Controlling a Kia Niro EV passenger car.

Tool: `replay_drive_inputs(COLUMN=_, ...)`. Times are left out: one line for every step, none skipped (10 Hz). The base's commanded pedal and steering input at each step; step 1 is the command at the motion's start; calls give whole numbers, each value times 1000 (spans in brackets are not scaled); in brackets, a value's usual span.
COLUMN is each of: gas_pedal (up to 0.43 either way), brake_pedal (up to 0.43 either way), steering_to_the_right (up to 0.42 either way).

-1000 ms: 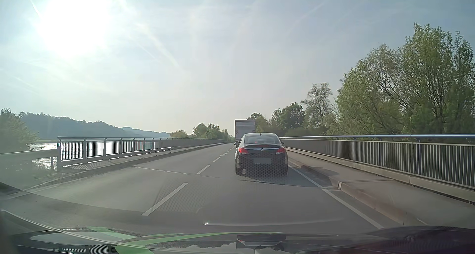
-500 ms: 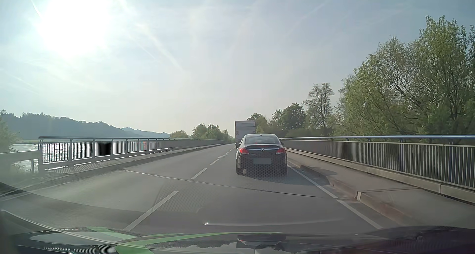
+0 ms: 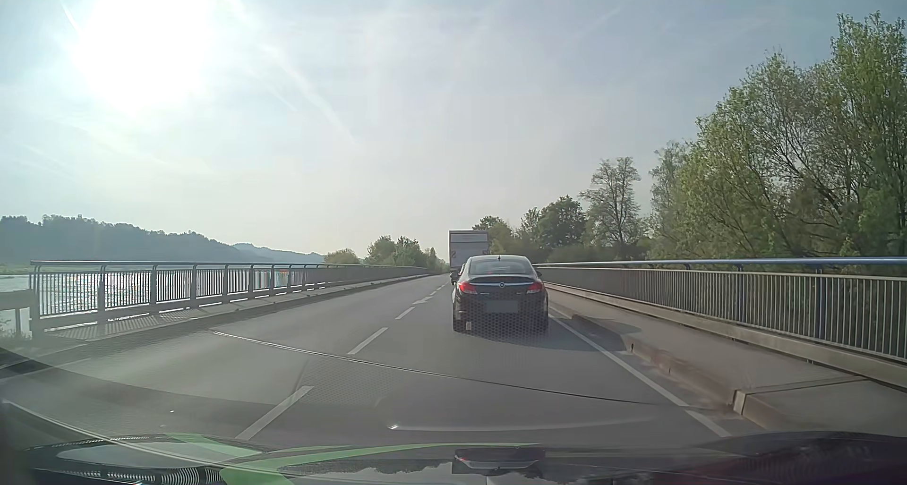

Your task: Follow the waypoints while adhering to traffic rules and regulations

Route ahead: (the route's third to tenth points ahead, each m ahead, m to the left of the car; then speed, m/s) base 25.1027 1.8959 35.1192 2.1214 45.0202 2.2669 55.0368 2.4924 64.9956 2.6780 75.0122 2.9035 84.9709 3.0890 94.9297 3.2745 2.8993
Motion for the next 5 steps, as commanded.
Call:
replay_drive_inputs(gas_pedal=47, brake_pedal=0, steering_to_the_right=-3)
replay_drive_inputs(gas_pedal=47, brake_pedal=0, steering_to_the_right=-3)
replay_drive_inputs(gas_pedal=47, brake_pedal=0, steering_to_the_right=-3)
replay_drive_inputs(gas_pedal=47, brake_pedal=0, steering_to_the_right=-3)
replay_drive_inputs(gas_pedal=47, brake_pedal=0, steering_to_the_right=-3)
